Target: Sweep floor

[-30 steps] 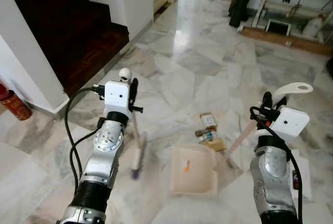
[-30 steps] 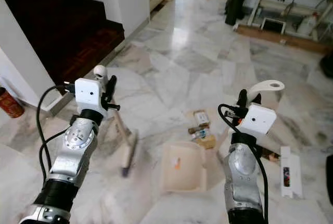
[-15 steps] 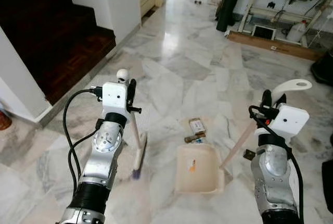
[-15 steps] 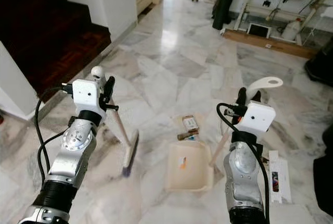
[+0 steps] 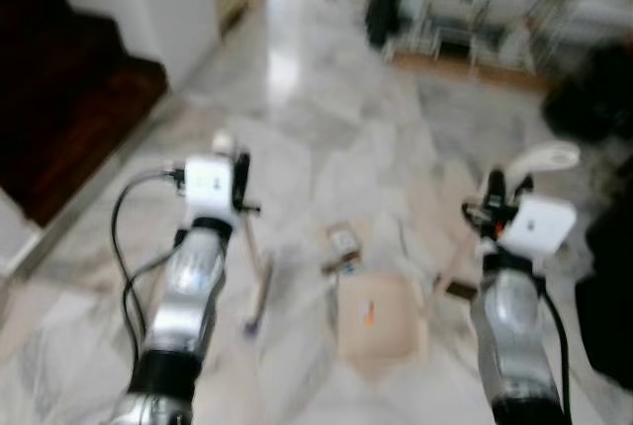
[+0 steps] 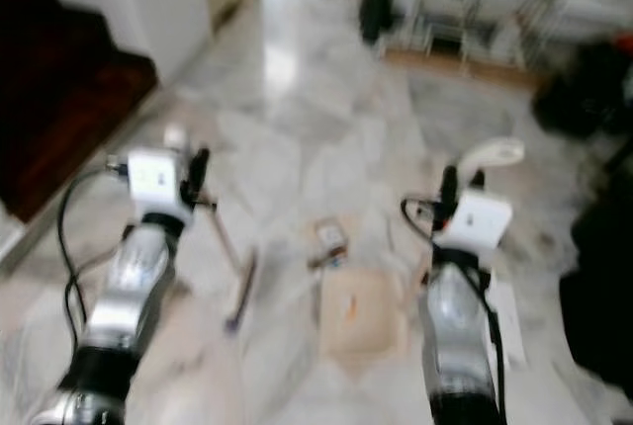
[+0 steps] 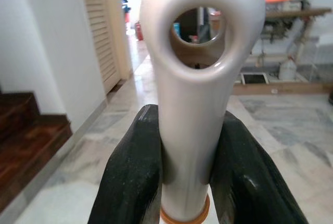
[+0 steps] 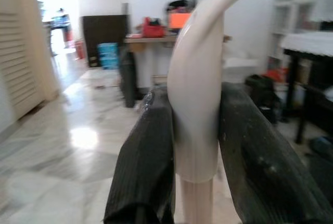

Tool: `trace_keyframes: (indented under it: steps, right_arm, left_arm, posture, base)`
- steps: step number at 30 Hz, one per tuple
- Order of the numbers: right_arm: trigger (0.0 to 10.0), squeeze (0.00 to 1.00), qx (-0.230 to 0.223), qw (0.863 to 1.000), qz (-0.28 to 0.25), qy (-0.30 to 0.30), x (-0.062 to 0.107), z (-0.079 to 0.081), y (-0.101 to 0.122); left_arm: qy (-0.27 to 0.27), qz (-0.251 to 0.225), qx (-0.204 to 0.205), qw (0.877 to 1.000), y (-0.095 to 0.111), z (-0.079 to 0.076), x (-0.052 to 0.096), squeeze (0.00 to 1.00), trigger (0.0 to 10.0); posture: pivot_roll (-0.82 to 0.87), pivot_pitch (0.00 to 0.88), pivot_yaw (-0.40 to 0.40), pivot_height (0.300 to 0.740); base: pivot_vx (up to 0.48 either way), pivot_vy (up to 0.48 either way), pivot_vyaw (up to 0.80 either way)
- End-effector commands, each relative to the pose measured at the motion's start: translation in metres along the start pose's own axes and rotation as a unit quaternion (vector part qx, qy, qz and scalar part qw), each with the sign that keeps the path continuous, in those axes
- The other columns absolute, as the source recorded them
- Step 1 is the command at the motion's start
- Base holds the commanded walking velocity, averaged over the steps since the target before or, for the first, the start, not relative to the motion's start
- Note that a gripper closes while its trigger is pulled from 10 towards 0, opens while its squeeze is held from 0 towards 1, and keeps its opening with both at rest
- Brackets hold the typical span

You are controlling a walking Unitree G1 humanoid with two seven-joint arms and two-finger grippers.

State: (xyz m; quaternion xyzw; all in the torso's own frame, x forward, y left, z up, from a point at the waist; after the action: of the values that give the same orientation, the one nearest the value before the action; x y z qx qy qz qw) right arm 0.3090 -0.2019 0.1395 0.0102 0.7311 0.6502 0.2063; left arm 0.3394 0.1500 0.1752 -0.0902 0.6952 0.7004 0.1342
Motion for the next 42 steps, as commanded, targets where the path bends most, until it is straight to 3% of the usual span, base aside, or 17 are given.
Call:
trace_keyframes:
  steps: [1, 13, 35, 42]
  right_arm:
    - [10.0, 0.00, -0.003, 1.000, -0.022, -0.012, -0.003, -0.007, 0.009]
    - [10.0, 0.00, 0.007, 1.000, -0.022, -0.018, -0.002, -0.015, 0.008]
    - [10.0, 0.00, 0.010, 0.999, -0.024, -0.020, -0.001, -0.016, 0.008]
    - [10.0, 0.00, 0.010, 0.999, -0.022, -0.021, -0.002, -0.017, 0.007]
  left_arm:
    - [-0.020, -0.027, 0.012, 0.999, 0.011, -0.015, -0.003, 0.00, 10.0]
    - [-0.025, -0.025, 0.015, 0.999, 0.008, -0.017, -0.001, 0.00, 10.0]
    - [-0.030, -0.030, 0.019, 0.999, 0.010, -0.019, -0.001, 0.00, 10.0]
    - [-0.033, -0.028, 0.021, 0.999, 0.009, -0.020, -0.001, 0.00, 10.0]
  posture:
    - [0.07, 0.102, -0.036, 0.740]
    - [0.06, 0.085, -0.037, 0.740]
    - [0.06, 0.075, -0.040, 0.740]
    - [0.07, 0.082, -0.044, 0.740]
  base:
    - [0.266, 0.000, -0.80]
    - [0.265, 0.000, -0.47]
    - [0.265, 0.000, 0.00]
    - [0.000, 0.000, 0.00]
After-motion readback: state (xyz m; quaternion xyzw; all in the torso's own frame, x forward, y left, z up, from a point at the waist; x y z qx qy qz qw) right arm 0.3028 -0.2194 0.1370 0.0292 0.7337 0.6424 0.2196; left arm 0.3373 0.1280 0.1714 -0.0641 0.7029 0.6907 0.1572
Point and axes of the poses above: a point about 5 cm out from each wrist's last joint towards the gripper, its own x axis pointing back from the gripper into the wrist, its own y axis along the axis of the wrist's last joint, z = x × y, the point moved 1 cm from there along -x, pointing out of the wrist towards the gripper, and after that the axes turned 7 degrees about x, right-handed, at the moved point
